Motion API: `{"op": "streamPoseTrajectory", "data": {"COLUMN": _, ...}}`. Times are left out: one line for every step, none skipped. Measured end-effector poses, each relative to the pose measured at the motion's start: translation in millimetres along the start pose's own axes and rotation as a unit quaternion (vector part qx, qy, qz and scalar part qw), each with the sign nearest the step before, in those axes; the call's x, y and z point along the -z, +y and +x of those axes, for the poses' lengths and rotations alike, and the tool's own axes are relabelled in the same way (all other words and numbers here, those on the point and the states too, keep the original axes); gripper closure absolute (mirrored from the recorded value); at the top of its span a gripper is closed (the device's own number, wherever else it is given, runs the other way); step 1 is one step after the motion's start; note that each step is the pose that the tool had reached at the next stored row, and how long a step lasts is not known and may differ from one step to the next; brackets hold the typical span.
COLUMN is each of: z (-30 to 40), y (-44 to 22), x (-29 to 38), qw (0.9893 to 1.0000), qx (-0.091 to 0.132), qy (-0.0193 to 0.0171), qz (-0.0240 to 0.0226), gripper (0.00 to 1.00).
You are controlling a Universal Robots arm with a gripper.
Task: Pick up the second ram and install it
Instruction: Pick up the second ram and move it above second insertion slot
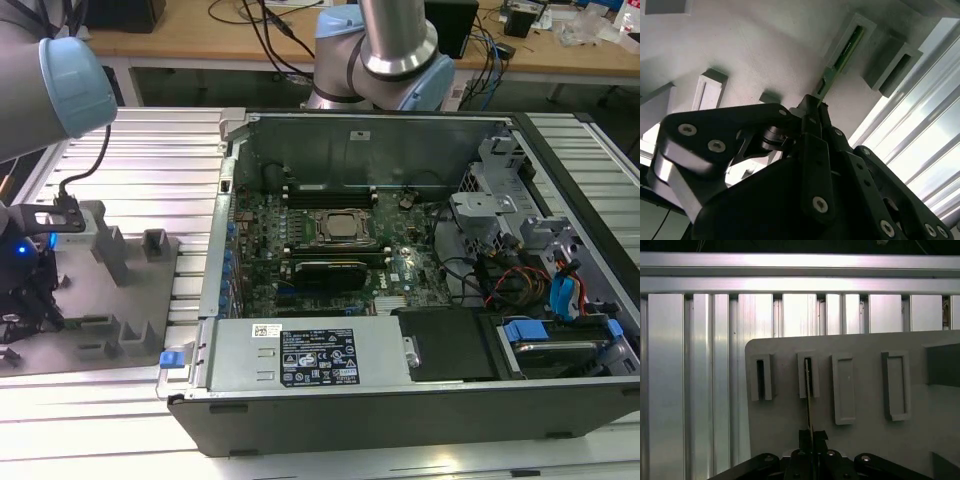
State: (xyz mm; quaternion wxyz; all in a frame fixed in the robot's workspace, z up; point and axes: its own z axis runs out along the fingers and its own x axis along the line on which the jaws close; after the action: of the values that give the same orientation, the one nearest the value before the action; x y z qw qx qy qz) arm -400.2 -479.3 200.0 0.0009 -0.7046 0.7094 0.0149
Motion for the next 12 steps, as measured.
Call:
{"op": "streamPoseTrajectory", "data": {"z": -0.1, "y": 0.0, "x": 0.0, "qw": 1.0, "qx": 0.0, "qy": 0.0, "qz": 0.0, "gripper": 0.86}}
{"op": "streamPoseTrajectory", "data": {"z": -0.1, "y": 0.0, "x": 0.0, "qw": 1.0, "qx": 0.0, "qy": -0.0001, "qz": 0.0, "gripper": 0.86}}
{"op": "streamPoseTrajectory", "data": {"z": -0.2, "y": 0.0, "x": 0.0, "qw": 1.0, "qx": 0.0, "qy": -0.0001, "qz": 0.0, "gripper": 0.86}}
{"op": "streamPoseTrajectory", "data": {"z": -0.2, "y": 0.0, "x": 0.0, "qw": 1.0, "qx": 0.0, "qy": -0.0001, "qz": 0.0, "gripper": 0.86}}
{"op": "streamPoseTrajectory", "data": {"z": -0.2, "y": 0.0, "x": 0.0, "qw": 1.0, "qx": 0.0, "qy": -0.0001, "qz": 0.0, "gripper": 0.86}}
{"op": "streamPoseTrajectory", "data": {"z": -0.2, "y": 0.0, "x": 0.0, "qw": 1.0, "qx": 0.0, "qy": -0.0001, "qz": 0.0, "gripper": 0.86}}
{"op": "streamPoseTrajectory", "data": {"z": -0.3, "y": 0.0, "x": 0.0, "qw": 1.0, "qx": 0.0, "qy": -0.0001, "qz": 0.0, "gripper": 0.86}}
{"op": "streamPoseTrajectory", "data": {"z": -0.3, "y": 0.0, "x": -0.1, "qw": 1.0, "qx": 0.0, "qy": -0.0001, "qz": 0.0, "gripper": 0.86}}
{"op": "streamPoseTrajectory", "data": {"z": -0.3, "y": 0.0, "x": 0.0, "qw": 1.0, "qx": 0.0, "qy": -0.0001, "qz": 0.0, "gripper": 0.86}}
{"op": "streamPoseTrajectory", "data": {"z": -0.4, "y": 0.0, "x": 0.1, "qw": 1.0, "qx": 0.0, "qy": 0.0002, "qz": 0.0, "gripper": 0.86}}
{"op": "streamPoseTrajectory", "data": {"z": -0.4, "y": 0.0, "x": 0.6, "qw": 1.0, "qx": 0.0, "qy": 0.0004, "qz": 0.0, "gripper": 0.86}}
{"op": "streamPoseTrajectory", "data": {"z": -0.5, "y": 0.0, "x": 2.6, "qw": 1.0, "qx": 0.0, "qy": 0.0005, "qz": 0.0, "gripper": 0.86}}
